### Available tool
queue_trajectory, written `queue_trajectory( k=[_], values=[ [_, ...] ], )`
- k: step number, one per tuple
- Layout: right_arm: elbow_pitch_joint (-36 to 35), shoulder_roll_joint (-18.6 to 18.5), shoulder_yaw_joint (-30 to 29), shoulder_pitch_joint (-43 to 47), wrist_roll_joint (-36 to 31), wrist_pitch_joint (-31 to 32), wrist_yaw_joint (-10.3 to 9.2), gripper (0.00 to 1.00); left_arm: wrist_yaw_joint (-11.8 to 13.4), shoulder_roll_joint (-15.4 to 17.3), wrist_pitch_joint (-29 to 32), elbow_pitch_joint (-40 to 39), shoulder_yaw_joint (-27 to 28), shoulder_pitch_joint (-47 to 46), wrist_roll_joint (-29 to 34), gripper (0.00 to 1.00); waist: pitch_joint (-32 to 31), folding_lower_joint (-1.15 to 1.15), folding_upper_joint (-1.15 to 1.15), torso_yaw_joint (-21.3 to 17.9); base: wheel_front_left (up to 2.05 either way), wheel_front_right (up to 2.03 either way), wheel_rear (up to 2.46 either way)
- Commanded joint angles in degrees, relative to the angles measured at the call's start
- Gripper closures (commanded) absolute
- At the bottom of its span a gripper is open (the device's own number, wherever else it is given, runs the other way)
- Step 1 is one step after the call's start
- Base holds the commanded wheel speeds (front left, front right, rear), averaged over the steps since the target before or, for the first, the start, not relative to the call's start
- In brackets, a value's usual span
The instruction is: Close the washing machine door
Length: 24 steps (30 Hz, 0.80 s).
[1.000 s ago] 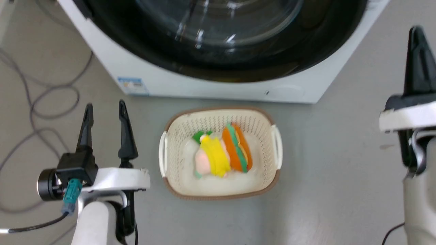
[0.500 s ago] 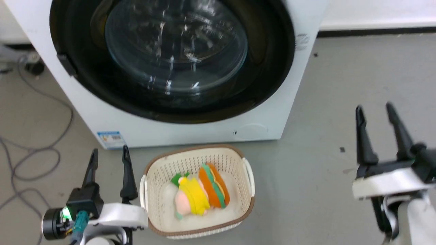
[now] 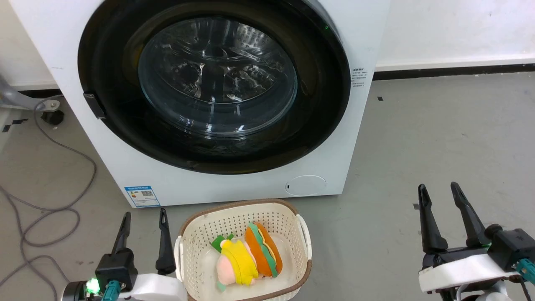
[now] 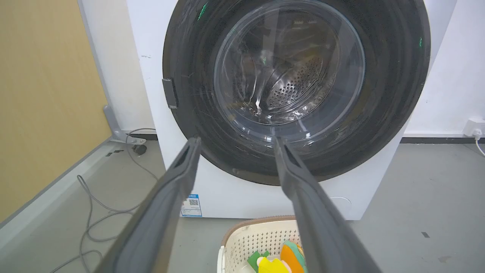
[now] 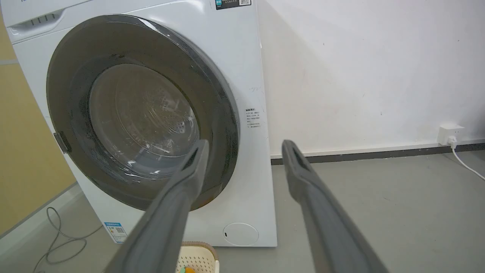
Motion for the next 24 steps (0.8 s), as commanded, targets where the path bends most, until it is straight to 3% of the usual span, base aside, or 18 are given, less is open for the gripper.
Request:
queue_trajectory(
  k=[1, 2, 3, 24],
  values=[
    [-0.41, 0.26, 0.09, 0.97, 0.46, -0.2, -0.05, 0.0, 0.37, 0.04, -0.25, 0.37, -0.25, 0.9, 0.18, 0.0, -0.16, 0.01, 0.0, 0.16, 0.0, 0.0, 0.0],
    [-0.41, 0.26, 0.09, 0.97, 0.46, -0.2, -0.05, 0.0, 0.37, 0.04, -0.25, 0.37, -0.25, 0.9, 0.18, 0.0, -0.16, 0.01, 0.0, 0.16, 0.0, 0.0, 0.0],
    [-0.09, 0.0, 0.03, 0.28, 0.29, 0.0, 0.0, 1.0, 0.07, 0.0, 0.0, 0.41, -0.26, 0.21, -0.03, 1.0, -0.18, 0.01, 0.0, 0.16, 0.0, 0.0, 0.0],
    [-0.89, 0.03, 0.33, 0.74, -1.17, 2.07, -0.01, 1.0, -0.82, 0.0, 2.09, -0.58, -0.32, 0.19, 0.53, 1.0, -0.25, 0.01, 0.0, 0.96, 0.0, 0.0, 0.0]
  ],
)
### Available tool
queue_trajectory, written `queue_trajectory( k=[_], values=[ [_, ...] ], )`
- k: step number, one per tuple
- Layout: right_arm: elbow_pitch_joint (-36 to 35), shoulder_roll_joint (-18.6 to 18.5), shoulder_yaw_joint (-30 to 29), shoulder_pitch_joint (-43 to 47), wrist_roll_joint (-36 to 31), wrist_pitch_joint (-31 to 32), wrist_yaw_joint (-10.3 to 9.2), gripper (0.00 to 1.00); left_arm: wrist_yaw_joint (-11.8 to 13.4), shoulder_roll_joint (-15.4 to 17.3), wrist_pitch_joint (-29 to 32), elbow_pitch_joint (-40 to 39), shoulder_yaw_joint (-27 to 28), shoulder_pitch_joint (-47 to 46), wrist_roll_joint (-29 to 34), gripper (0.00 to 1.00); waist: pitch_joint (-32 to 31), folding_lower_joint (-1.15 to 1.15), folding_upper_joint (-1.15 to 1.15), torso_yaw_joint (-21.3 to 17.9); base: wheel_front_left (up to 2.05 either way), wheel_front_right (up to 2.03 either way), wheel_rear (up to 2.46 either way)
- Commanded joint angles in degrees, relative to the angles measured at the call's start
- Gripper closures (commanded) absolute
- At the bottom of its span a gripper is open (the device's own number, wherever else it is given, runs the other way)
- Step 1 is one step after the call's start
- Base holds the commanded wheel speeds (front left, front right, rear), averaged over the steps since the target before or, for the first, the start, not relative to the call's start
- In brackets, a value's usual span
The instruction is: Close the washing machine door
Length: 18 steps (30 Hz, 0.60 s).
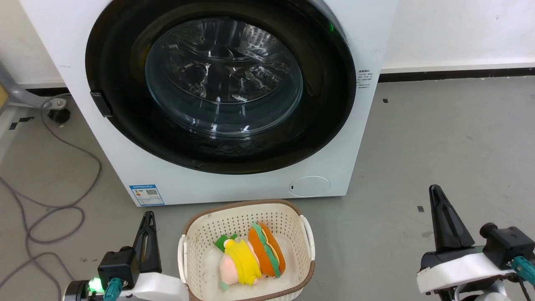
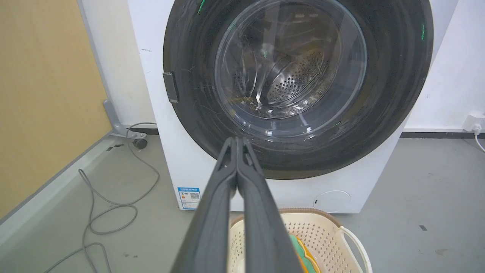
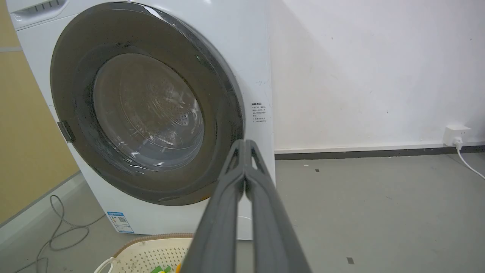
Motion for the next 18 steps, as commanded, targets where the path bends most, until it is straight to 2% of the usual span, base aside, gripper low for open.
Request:
queue_trajectory(
  k=[1, 18],
  values=[
    [-0.43, 0.04, 0.08, 0.47, -0.24, 0.29, -0.01, 1.0, -0.25, 0.01, 0.23, -0.31, 0.08, -0.04, 0.5, 1.0, 0.0, 0.01, 0.0, 0.05, 0.0, 0.0, 0.0],
    [-1.27, 0.08, 0.36, 0.92, -1.68, 2.29, -0.02, 1.0, -1.05, 0.01, 2.22, -1.36, 0.12, -0.08, 1.06, 1.0, -0.02, 0.01, 0.0, 0.8, 0.0, 0.0, 0.0]
  ],
)
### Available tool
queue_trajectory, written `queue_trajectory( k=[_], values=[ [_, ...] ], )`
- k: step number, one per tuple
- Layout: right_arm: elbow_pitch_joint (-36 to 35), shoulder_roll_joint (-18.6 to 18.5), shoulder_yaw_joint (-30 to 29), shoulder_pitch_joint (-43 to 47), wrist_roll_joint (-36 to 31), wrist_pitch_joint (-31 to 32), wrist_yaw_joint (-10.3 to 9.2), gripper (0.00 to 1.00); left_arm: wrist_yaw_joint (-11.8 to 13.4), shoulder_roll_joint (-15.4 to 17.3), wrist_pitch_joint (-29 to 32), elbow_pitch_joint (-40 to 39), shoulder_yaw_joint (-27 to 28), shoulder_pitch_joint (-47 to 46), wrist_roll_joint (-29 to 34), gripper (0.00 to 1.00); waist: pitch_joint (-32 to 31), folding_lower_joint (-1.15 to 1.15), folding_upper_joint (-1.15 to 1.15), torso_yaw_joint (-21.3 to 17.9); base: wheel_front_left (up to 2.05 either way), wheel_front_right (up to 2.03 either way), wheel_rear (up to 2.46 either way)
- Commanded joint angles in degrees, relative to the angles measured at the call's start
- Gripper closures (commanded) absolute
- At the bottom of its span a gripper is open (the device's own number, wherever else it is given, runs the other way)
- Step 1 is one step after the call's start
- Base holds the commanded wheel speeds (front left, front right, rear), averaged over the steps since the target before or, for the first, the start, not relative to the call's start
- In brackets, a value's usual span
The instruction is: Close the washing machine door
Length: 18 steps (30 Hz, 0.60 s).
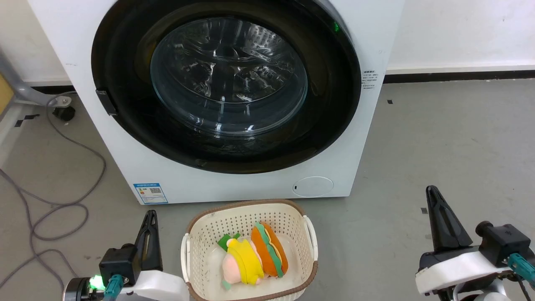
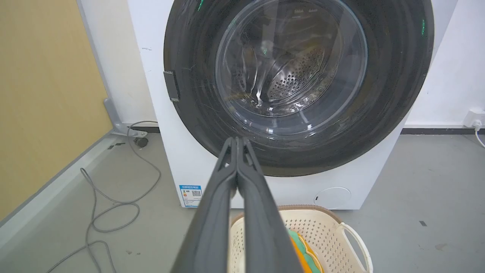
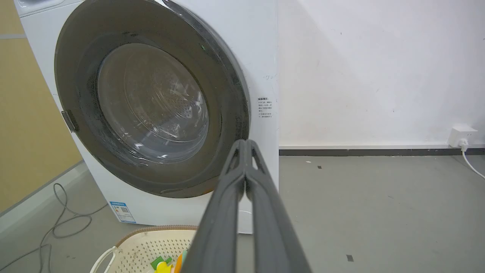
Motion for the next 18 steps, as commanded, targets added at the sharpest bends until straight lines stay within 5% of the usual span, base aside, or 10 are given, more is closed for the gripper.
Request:
queue_trajectory(
  k=[1, 18],
  values=[
    [-0.42, 0.08, 0.09, 0.79, -0.49, 0.36, -0.02, 1.0, -0.21, 0.01, 0.26, -0.37, 0.09, -0.09, 0.51, 1.0, 0.0, 0.0, 0.0, 0.06, 0.0, 0.0, 0.0],
    [-1.27, 0.12, 0.37, 1.24, -1.94, 2.37, -0.02, 1.0, -1.01, 0.02, 2.25, -1.42, 0.14, -0.13, 1.07, 1.0, -0.02, 0.0, 0.0, 0.81, 0.0, 0.0, 0.0]
  ],
)
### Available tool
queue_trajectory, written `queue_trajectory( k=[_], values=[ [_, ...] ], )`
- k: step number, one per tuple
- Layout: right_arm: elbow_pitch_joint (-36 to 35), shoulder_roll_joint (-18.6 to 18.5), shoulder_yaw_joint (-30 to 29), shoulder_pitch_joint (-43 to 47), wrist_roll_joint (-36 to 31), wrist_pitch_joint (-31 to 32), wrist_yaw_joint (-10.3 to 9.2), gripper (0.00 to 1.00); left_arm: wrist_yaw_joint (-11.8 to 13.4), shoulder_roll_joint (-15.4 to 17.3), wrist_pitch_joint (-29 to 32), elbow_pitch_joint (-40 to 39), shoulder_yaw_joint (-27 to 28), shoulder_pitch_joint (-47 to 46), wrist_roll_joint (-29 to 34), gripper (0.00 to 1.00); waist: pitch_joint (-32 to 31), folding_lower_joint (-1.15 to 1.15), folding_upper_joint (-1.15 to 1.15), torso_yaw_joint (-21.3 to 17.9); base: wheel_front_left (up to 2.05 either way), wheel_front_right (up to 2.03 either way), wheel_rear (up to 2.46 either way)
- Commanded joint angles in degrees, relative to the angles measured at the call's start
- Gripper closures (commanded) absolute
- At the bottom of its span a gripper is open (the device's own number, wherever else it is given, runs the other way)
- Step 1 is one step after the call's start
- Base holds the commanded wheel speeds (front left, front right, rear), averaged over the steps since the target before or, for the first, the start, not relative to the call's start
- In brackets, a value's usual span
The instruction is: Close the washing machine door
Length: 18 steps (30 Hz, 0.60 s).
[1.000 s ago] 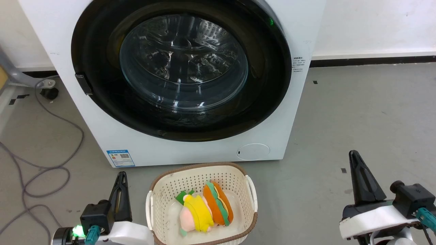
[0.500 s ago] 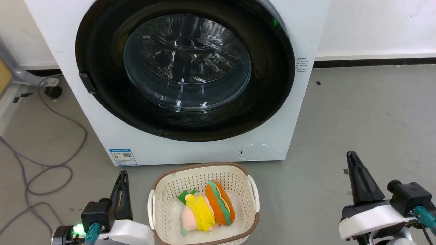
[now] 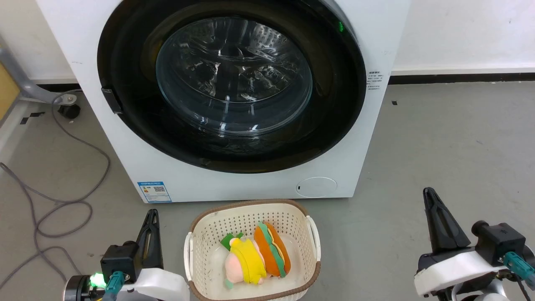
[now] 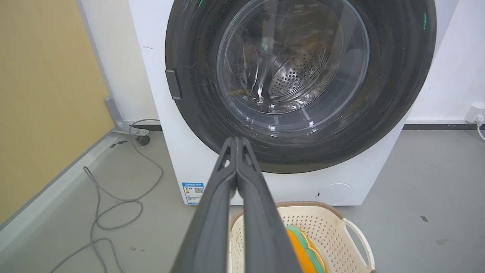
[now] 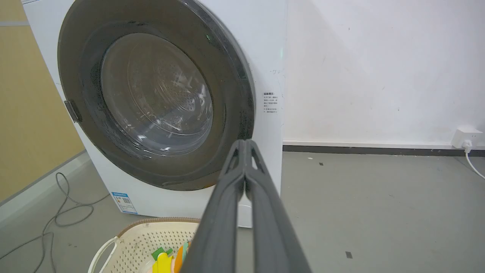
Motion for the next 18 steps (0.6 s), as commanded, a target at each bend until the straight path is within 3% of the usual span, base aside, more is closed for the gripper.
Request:
queue_trajectory(
  k=[1, 18],
  values=[
    [-0.41, 0.12, 0.15, 0.88, -0.83, 0.38, -0.02, 1.0, -0.49, 0.02, 0.28, -0.44, 0.12, -0.13, 0.45, 1.0, 0.0, 0.0, 0.0, 0.07, 0.0, 0.0, 0.0],
    [-1.26, 0.16, 0.43, 1.33, -2.28, 2.38, -0.03, 1.0, -1.28, 0.03, 2.27, -1.49, 0.16, -0.17, 1.01, 1.0, -0.02, 0.0, 0.0, 0.81, 0.0, 0.0, 0.0]
  ],
)
